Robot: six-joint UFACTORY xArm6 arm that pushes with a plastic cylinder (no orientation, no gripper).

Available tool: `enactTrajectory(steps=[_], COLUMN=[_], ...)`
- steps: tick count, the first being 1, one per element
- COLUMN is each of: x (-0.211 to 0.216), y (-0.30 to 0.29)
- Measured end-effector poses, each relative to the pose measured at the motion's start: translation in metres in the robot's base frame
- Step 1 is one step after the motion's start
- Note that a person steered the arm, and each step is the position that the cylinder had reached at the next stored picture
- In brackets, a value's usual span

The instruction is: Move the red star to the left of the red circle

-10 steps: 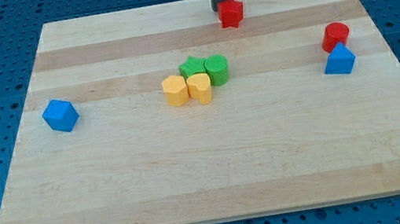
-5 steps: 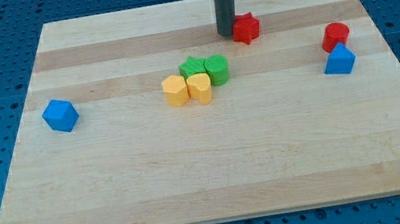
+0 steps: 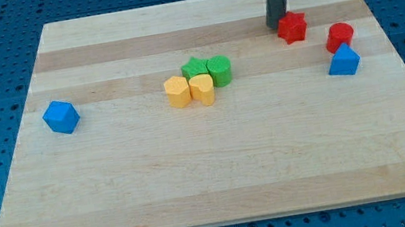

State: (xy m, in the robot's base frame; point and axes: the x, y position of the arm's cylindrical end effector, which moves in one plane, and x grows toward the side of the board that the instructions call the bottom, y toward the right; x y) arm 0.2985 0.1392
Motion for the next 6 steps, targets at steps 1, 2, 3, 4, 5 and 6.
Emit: enactTrajectory(steps=[1,2,3,4,5,6], x=[0.001,0.012,0.027,0.038,0.047,0.057], y=[0.012,0.013,0.013,0.013,0.013,0.013])
